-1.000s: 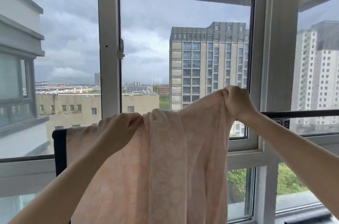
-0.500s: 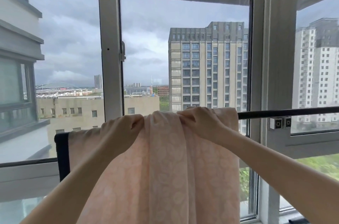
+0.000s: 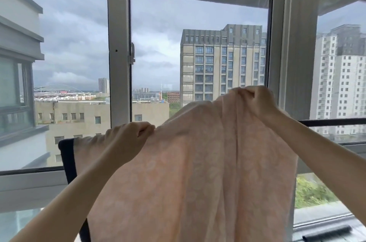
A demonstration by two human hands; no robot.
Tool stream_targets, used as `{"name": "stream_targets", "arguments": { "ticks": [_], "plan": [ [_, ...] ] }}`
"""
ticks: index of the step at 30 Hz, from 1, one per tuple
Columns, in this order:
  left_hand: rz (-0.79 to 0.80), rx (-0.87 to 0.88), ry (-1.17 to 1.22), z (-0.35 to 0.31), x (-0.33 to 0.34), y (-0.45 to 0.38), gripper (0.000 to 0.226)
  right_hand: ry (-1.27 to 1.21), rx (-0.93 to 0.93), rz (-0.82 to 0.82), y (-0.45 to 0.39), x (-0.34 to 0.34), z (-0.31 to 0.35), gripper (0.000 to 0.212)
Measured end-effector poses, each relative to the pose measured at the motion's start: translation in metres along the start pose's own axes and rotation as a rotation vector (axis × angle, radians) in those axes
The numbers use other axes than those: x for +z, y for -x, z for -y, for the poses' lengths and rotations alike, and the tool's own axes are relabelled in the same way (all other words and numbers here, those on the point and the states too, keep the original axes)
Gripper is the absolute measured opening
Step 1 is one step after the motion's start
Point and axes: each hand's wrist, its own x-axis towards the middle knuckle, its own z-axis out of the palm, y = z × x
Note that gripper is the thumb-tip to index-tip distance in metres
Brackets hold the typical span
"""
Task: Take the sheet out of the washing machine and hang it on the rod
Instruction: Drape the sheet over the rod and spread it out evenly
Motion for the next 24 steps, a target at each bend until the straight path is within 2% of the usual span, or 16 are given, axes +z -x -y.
{"name": "stream_targets", "arguments": {
  "ticks": [3,5,7,10,14,20,24],
  "plan": [
    [-0.001,0.034,0.026,-0.004,0.002,0.001,0.030,0.202,0.021,0.120,0.010,-0.008,-0.030,0.034],
    [-0.003,0.045,0.020,-0.007,0.005,0.000,0.031,0.268,-0.005,0.240,0.023,-0.007,-0.035,0.027],
    [0.002,0.048,0.016,-0.007,0.006,0.000,0.036,0.236,-0.025,0.266,0.031,-0.006,-0.031,0.018],
    [0.020,0.056,0.040,-0.004,0.004,0.002,0.048,0.152,-0.087,0.241,0.036,-0.005,-0.010,0.018],
    [0.001,0.022,0.064,-0.006,0.000,0.002,0.032,0.162,-0.168,0.365,0.050,0.005,0.021,0.019],
    [-0.028,-0.045,0.048,-0.004,0.001,0.001,0.033,0.193,-0.140,0.290,0.053,0.027,0.019,0.022],
    [-0.112,-0.099,0.092,-0.001,0.005,-0.003,0.031,0.252,-0.089,0.279,0.051,0.031,0.007,0.022]
  ]
}}
